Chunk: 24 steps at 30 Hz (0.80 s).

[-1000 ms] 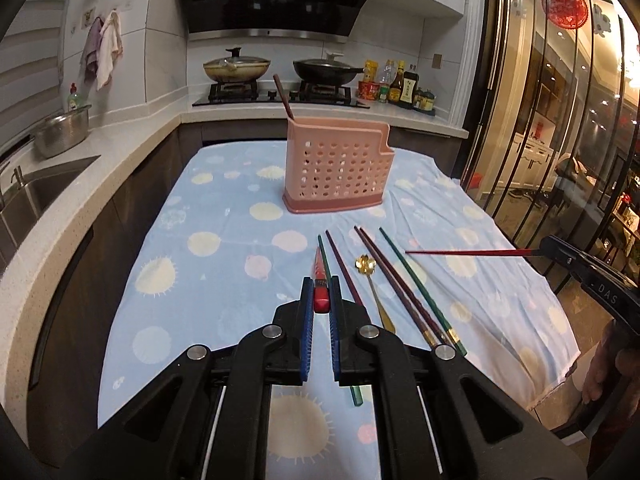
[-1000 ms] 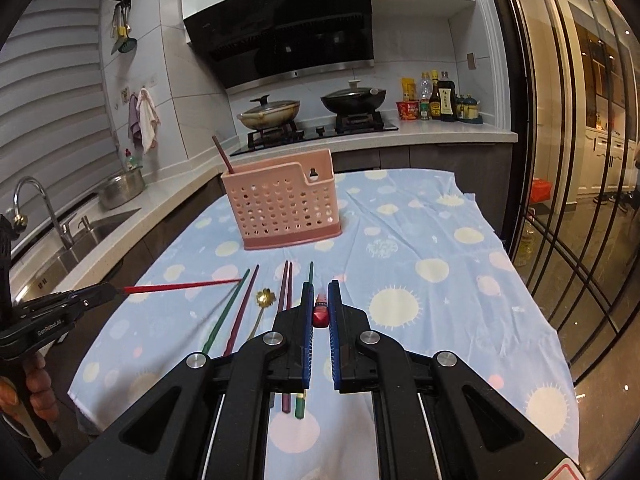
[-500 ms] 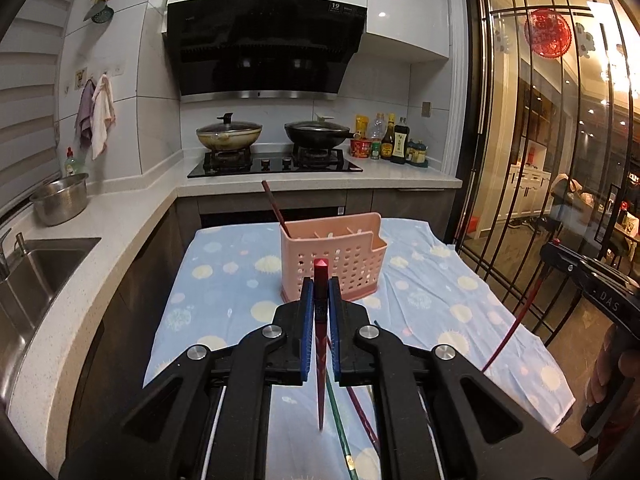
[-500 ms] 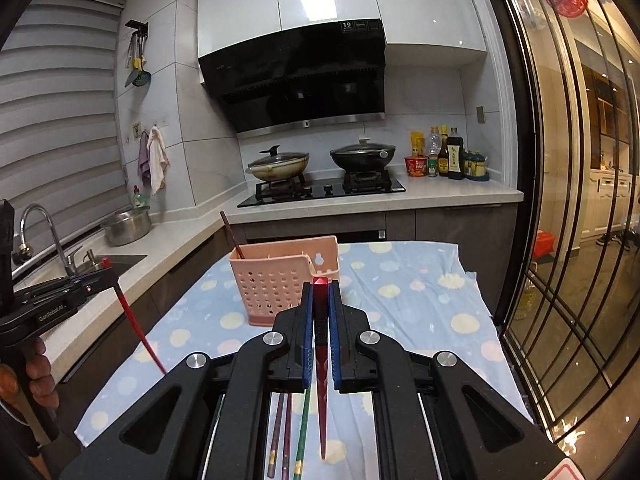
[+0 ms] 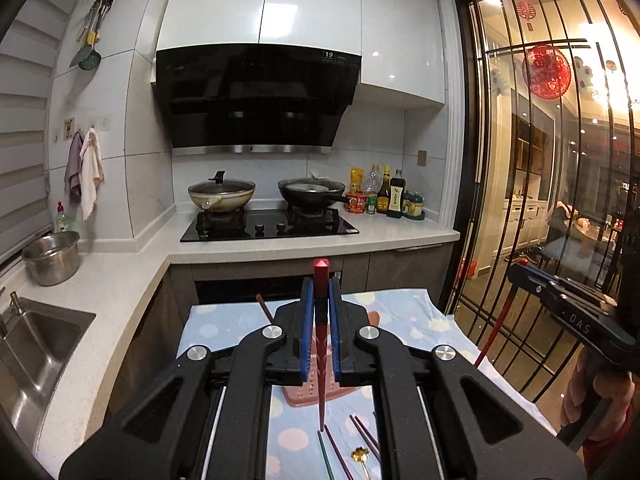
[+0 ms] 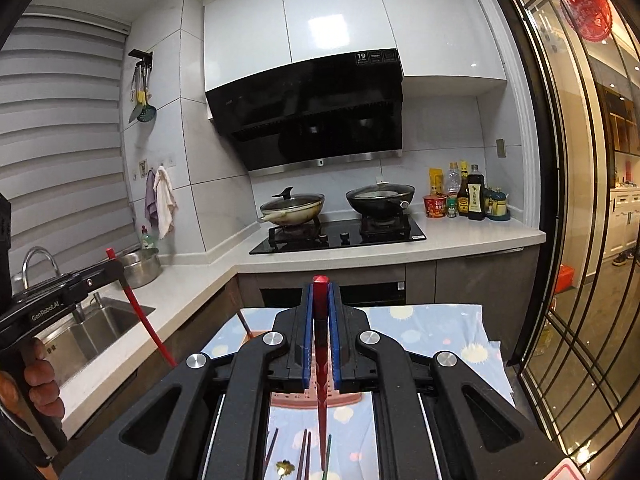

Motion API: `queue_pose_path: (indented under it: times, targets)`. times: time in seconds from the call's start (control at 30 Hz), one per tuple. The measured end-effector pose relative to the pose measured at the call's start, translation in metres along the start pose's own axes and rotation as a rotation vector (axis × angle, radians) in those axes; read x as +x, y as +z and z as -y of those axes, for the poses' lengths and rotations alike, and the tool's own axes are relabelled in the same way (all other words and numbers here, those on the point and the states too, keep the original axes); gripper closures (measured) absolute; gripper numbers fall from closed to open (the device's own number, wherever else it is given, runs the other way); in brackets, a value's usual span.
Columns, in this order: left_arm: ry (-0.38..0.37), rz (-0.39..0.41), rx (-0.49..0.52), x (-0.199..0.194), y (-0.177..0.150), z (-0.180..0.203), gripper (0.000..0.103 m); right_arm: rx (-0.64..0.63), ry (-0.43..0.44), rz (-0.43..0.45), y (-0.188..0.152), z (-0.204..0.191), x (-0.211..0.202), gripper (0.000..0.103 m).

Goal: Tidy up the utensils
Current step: 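Lift both red chopsticks over the pink caddy and open both grippers to drop them in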

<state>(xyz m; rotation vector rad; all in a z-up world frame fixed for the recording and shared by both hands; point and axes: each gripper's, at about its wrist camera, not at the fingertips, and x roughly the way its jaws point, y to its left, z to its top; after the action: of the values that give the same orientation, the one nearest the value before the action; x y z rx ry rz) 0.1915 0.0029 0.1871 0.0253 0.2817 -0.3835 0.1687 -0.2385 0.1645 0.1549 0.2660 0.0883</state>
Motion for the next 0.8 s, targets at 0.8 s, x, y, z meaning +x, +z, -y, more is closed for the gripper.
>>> queue_pose_path:
  times: [0.8]
  targets:
    - [0.042, -0.11, 0.026, 0.167, 0.023, -0.013, 0.096, 0.047, 0.041, -0.09, 0.027, -0.008, 0.193, 0.096]
